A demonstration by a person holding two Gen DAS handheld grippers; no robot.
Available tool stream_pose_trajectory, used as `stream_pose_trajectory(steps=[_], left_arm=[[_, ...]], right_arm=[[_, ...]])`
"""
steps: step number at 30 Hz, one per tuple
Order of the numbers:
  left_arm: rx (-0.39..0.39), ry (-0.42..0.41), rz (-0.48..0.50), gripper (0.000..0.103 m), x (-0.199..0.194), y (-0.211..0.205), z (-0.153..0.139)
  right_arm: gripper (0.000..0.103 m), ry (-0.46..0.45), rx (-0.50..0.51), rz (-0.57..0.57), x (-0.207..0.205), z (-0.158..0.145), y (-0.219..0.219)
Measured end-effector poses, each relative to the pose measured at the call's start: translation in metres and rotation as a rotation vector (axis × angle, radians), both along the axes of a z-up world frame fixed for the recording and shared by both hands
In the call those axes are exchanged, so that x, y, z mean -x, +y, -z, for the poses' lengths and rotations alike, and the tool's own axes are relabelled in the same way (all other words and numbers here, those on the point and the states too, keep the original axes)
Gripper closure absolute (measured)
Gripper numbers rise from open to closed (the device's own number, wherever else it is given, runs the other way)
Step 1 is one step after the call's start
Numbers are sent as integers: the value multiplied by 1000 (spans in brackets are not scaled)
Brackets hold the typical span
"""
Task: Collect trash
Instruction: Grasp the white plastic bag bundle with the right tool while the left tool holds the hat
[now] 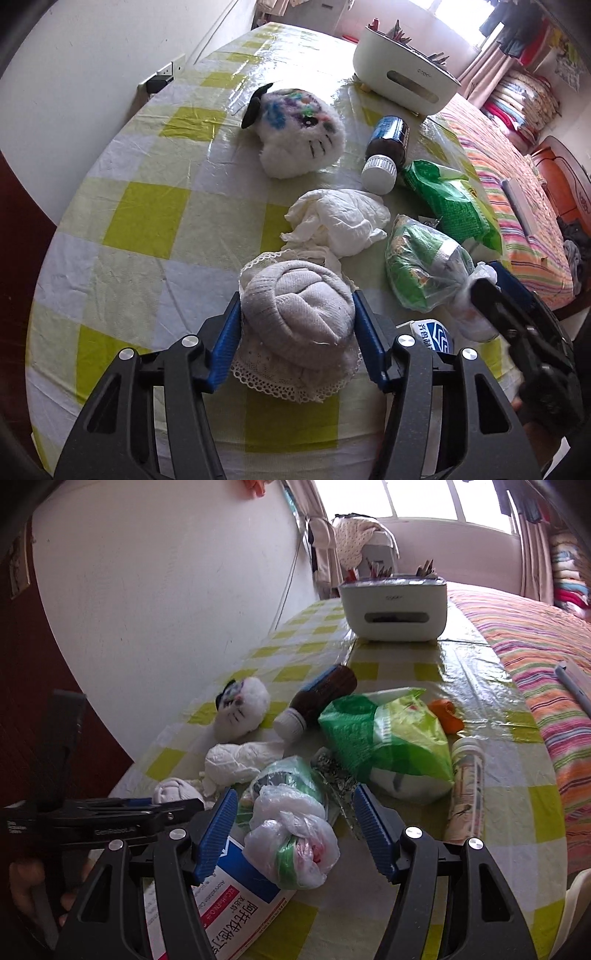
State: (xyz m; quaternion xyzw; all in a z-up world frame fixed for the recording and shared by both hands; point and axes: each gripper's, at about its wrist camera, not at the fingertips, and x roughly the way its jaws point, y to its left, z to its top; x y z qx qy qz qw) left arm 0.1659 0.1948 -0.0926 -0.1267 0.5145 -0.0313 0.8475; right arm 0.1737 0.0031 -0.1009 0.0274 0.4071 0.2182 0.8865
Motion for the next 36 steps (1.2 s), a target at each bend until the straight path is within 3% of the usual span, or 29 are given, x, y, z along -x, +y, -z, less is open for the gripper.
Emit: stream_pose_trajectory(steps=[4,5,36], left_arm=[[-12,-23,4,47,4,0,-5],[-14,-30,5,47,5,0,-7],[-62,-215,58,48,24,-35,-46]], right_arm=[[63,43,9,-8,-6,10,4],[65,42,8,-3,-6,11,4],[67,-67,-59,92,27,-25,-47]])
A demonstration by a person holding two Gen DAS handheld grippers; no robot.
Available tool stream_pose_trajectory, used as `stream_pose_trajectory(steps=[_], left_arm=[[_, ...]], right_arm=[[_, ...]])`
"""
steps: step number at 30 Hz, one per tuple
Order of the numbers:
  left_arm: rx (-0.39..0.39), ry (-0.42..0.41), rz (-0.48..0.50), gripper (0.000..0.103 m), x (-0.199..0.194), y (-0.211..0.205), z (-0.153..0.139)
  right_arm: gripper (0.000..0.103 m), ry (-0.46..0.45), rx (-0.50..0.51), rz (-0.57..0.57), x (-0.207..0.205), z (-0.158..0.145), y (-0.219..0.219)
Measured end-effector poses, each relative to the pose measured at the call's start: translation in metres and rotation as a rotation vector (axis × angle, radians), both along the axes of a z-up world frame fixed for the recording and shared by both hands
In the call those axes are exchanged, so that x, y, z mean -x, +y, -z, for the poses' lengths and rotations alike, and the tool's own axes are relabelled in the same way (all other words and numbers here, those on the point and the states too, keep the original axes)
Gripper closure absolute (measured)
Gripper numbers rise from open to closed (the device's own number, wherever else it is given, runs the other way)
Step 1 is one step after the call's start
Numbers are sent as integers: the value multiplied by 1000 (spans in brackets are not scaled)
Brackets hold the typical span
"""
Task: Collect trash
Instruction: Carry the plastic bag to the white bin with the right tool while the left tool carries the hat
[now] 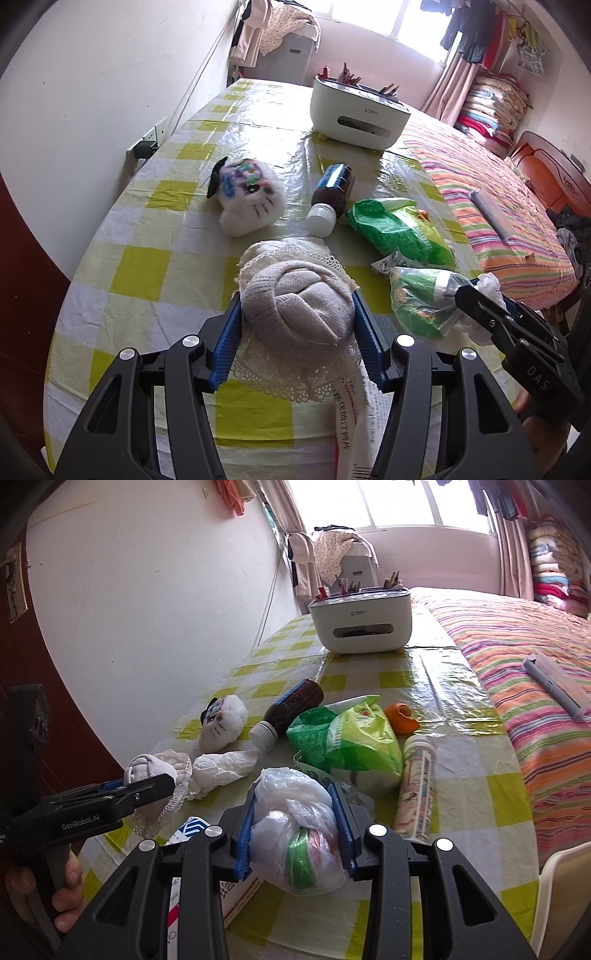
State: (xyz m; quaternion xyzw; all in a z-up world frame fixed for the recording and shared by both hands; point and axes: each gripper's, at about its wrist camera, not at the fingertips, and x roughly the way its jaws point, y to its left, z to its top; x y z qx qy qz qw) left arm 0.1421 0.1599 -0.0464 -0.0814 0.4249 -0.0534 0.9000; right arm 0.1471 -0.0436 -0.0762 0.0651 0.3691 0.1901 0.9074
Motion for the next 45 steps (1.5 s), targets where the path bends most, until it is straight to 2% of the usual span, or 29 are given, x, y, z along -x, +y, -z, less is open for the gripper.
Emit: stream_pose_trajectory(steps=[13,24,34,45], left_arm=[[-20,-38,44,48,7,-20,-4],[-35,-64,92,48,16,-41,-9],[-26,-85,177,48,29,-70,-18],[-6,-69,261,48,38,-104,-14]], right_arm=[[67,-21,-61,24,22,-14,-34],[67,-34,-53,78,32,-19,-60],[67,-39,-41,126,39,-20,-83],[67,-46,-28,168,48,-23,-106]])
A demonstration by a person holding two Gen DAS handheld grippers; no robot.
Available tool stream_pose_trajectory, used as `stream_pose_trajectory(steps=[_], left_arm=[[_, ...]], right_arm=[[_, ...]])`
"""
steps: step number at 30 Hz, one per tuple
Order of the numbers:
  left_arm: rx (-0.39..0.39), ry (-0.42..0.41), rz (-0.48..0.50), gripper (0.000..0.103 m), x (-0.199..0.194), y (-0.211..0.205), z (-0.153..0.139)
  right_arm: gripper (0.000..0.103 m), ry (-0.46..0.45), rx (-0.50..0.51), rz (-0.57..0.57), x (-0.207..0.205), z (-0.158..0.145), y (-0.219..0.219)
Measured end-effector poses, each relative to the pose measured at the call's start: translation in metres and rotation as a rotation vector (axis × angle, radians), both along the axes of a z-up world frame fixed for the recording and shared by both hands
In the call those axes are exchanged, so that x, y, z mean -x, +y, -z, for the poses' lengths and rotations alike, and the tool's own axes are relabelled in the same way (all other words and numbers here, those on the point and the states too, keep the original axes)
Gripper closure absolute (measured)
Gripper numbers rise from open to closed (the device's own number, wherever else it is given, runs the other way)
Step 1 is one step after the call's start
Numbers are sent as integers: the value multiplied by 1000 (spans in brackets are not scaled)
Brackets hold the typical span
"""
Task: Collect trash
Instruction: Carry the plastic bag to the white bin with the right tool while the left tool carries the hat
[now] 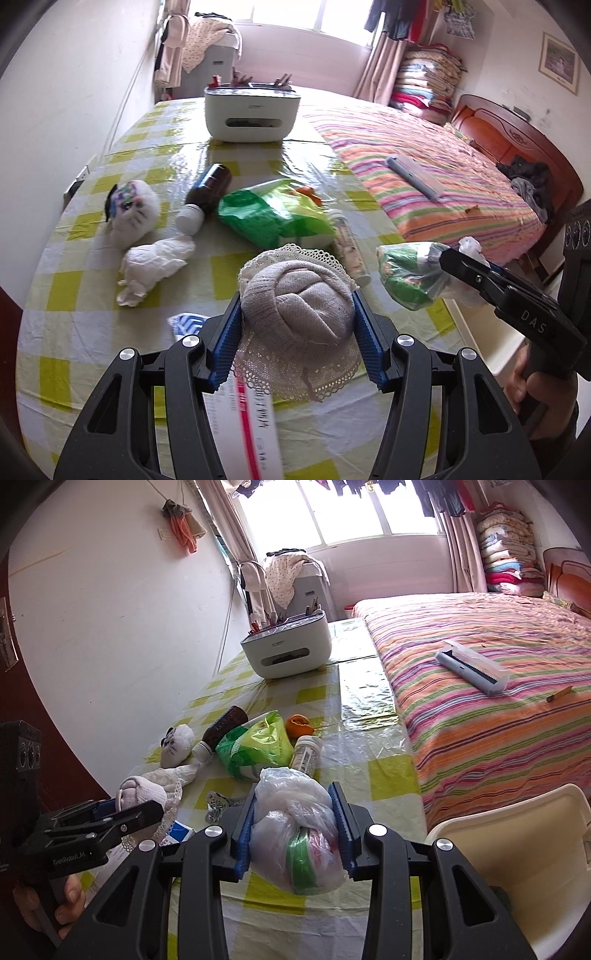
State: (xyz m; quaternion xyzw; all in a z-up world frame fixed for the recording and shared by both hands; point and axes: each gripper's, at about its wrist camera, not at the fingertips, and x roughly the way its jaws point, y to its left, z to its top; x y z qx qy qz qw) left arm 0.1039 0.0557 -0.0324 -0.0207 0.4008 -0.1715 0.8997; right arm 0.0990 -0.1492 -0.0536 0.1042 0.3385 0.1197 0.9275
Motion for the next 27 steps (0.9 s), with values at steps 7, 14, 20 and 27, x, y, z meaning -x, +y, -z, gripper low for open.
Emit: stream_pose_trajectory(steps=[7,14,20,27], left_arm=[[11,16,54,47,4,-22,3],[9,28,121,48,13,-52,8],[10,40,166,47,18,-75,14],[5,54,230,48,25,-101,20]], right_arm=[[67,-5,7,29,8,-1,-16],[67,-9,9,68,18,-3,-36],[67,-17,11,94,26,-5,-52],[67,-21,15,138,37,-7,-72]])
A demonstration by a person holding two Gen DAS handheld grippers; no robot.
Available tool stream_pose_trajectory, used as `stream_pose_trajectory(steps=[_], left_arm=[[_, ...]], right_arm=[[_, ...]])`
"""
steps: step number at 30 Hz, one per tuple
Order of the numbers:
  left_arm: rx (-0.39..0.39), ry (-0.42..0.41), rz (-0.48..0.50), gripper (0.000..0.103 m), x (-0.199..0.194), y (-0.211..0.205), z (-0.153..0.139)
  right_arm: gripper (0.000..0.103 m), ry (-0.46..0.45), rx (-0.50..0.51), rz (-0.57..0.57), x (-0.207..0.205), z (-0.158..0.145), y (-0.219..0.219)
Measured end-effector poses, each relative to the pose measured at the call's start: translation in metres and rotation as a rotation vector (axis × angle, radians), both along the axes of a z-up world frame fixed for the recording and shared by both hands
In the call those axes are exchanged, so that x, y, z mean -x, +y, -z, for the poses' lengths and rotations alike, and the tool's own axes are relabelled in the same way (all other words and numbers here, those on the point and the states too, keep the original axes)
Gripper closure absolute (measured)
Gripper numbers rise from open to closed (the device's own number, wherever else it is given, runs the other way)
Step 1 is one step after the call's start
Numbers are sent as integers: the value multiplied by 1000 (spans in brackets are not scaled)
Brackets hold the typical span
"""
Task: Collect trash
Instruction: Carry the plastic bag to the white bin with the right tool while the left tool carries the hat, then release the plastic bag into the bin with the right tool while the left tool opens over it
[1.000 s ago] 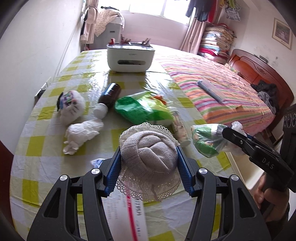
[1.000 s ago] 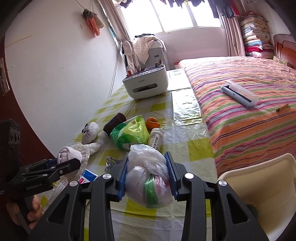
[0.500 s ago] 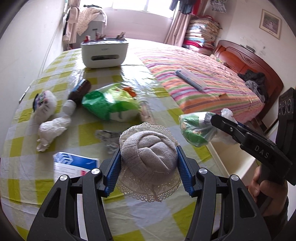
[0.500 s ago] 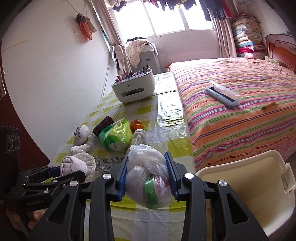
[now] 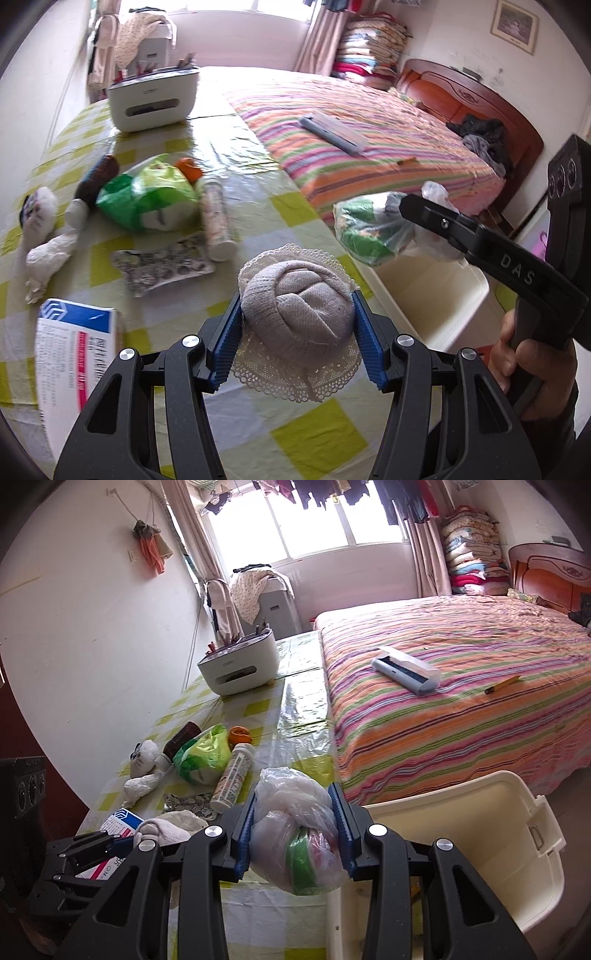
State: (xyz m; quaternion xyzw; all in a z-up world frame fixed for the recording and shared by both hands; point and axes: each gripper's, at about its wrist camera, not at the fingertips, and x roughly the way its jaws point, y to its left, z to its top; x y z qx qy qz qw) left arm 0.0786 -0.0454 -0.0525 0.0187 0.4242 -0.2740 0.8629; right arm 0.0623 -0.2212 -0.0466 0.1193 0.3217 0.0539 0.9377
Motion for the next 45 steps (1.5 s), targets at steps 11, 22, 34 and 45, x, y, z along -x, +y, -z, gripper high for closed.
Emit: stream_pose_trajectory(steps=[11,22,34,45], left_arm=[[-11,5,94,47,18,-45,7],[-21,9,158,47,26,-78,11],[-25,22,225,47,27,-113,13],[-31,17,213,19,17,-135,10]], right_arm=[[67,5,-4,76,15,1,-35],[67,3,-2,137,23,-1,-59],[65,2,-13,249,30,-1,-89],[52,-37,-39,378,40,-4,-114]])
